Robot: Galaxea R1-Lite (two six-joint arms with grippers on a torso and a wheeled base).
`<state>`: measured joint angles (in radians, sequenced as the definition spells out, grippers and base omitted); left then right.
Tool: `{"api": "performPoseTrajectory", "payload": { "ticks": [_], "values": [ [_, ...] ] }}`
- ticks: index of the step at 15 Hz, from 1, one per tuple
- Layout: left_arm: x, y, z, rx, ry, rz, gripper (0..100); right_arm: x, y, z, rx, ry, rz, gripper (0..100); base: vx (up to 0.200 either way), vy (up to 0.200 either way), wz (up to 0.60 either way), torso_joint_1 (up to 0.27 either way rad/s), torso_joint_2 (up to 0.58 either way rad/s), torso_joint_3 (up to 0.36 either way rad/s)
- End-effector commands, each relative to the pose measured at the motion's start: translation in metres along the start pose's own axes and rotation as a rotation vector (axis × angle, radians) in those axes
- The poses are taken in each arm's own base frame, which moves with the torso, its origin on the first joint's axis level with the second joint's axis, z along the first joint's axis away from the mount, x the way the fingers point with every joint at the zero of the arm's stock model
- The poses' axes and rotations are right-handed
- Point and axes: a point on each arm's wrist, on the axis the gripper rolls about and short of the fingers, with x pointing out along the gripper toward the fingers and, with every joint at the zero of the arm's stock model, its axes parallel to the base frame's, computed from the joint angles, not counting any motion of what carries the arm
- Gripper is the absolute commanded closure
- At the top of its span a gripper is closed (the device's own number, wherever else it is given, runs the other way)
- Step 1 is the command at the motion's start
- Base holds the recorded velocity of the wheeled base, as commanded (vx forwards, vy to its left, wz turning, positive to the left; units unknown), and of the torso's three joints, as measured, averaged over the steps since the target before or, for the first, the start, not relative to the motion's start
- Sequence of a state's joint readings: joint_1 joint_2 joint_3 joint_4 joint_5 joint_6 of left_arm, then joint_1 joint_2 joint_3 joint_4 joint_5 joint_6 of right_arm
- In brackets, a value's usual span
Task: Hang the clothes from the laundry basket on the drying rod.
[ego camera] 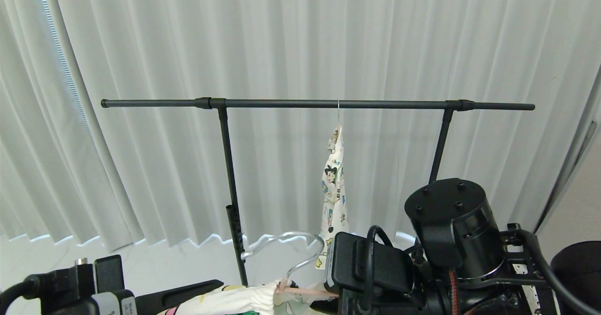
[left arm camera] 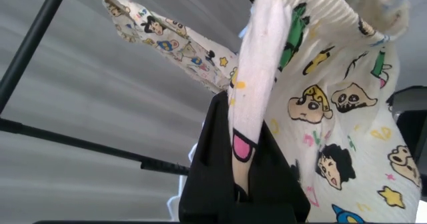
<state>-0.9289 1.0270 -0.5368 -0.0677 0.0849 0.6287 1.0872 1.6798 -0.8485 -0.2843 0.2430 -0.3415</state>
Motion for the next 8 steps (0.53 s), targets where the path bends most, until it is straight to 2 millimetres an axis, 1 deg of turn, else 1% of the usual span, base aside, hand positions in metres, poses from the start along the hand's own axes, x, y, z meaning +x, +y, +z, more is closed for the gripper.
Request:
{"api": "performPoseTrajectory", "payload": {
  "ticks": [1, 5, 6, 8],
  "values": [
    [0.000, 0.000, 0.000, 0.002, -0.002, -0.004, 100, 0.000, 0.000, 0.000, 0.000, 0.001, -0.003, 100, 0.000, 0.000, 0.00, 0.000, 0.00, 0.000],
    [0.000, -0.002, 0.002, 0.006, -0.012, -0.014, 100, -0.002, -0.001, 0.002, -0.017, -0.006, -0.017, 100, 0.000, 0.000, 0.00, 0.000, 0.00, 0.000],
    [0.001, -0.002, 0.001, 0.007, -0.008, -0.016, 0, -0.004, -0.001, 0.002, -0.040, -0.008, -0.024, 100, 0.000, 0.000, 0.00, 0.000, 0.00, 0.000],
    [0.003, -0.002, 0.001, 0.005, 0.000, -0.017, 0, -0.012, -0.001, 0.005, -0.067, -0.018, -0.037, 100, 0.000, 0.000, 0.00, 0.000, 0.00, 0.000]
  ]
}}
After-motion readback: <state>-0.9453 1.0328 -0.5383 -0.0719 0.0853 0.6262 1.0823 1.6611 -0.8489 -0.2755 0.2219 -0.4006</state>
